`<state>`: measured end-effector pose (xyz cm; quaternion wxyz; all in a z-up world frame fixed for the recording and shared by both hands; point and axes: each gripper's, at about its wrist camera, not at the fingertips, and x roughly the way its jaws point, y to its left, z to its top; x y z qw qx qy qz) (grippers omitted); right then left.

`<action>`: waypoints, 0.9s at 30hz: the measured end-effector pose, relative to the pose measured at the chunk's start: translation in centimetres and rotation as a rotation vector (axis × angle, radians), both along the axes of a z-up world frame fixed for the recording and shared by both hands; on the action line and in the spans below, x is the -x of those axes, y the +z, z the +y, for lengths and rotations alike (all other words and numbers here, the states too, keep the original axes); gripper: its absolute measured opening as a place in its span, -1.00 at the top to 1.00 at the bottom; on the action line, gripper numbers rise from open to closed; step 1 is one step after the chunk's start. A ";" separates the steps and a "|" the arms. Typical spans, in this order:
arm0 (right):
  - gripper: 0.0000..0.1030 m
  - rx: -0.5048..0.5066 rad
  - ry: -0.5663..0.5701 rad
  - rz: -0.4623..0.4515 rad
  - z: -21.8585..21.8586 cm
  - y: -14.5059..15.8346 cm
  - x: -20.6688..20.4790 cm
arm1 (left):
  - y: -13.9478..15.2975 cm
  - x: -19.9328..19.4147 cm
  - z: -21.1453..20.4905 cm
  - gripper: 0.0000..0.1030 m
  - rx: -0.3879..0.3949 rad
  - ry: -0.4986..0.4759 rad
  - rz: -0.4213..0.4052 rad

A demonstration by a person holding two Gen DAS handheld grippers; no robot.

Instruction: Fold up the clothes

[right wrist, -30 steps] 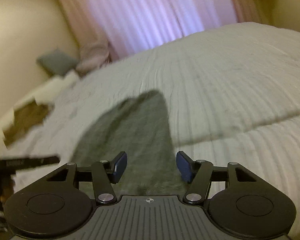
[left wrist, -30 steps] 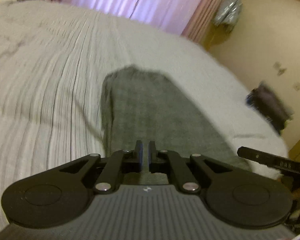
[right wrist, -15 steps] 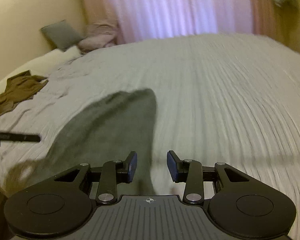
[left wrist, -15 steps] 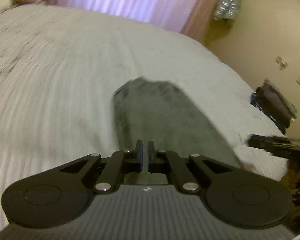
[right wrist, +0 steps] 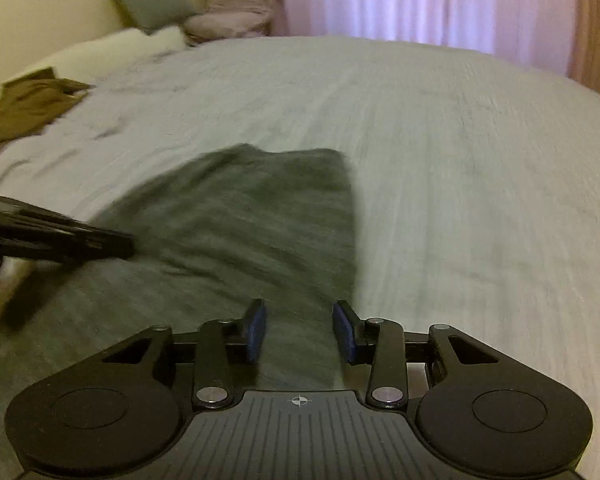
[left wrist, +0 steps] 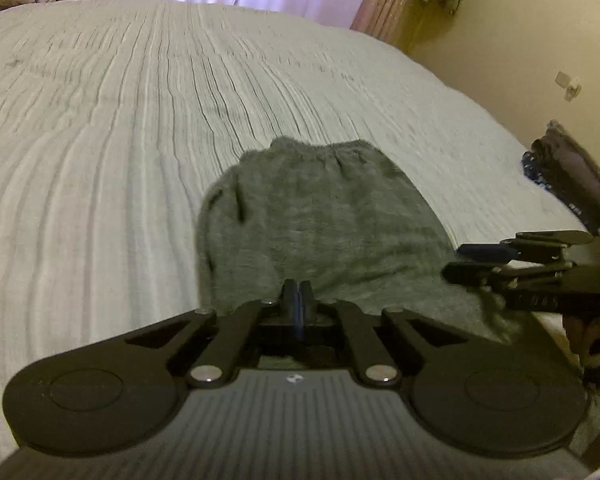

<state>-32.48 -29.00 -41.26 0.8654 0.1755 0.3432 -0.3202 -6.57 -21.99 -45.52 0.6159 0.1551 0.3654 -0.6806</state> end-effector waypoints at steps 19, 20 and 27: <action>0.22 -0.297 -0.132 -0.342 -12.1 -1.2 -2.2 | 1.4 -3.4 -6.5 0.94 0.128 0.021 0.011; 0.22 -0.283 -0.128 -0.336 -12.2 -1.1 -2.4 | 1.2 -3.5 -6.5 0.93 0.124 0.026 -0.002; 0.21 -0.203 -0.103 -0.254 -12.0 -1.6 -5.0 | -1.2 -3.5 -6.8 0.90 0.016 0.068 -0.076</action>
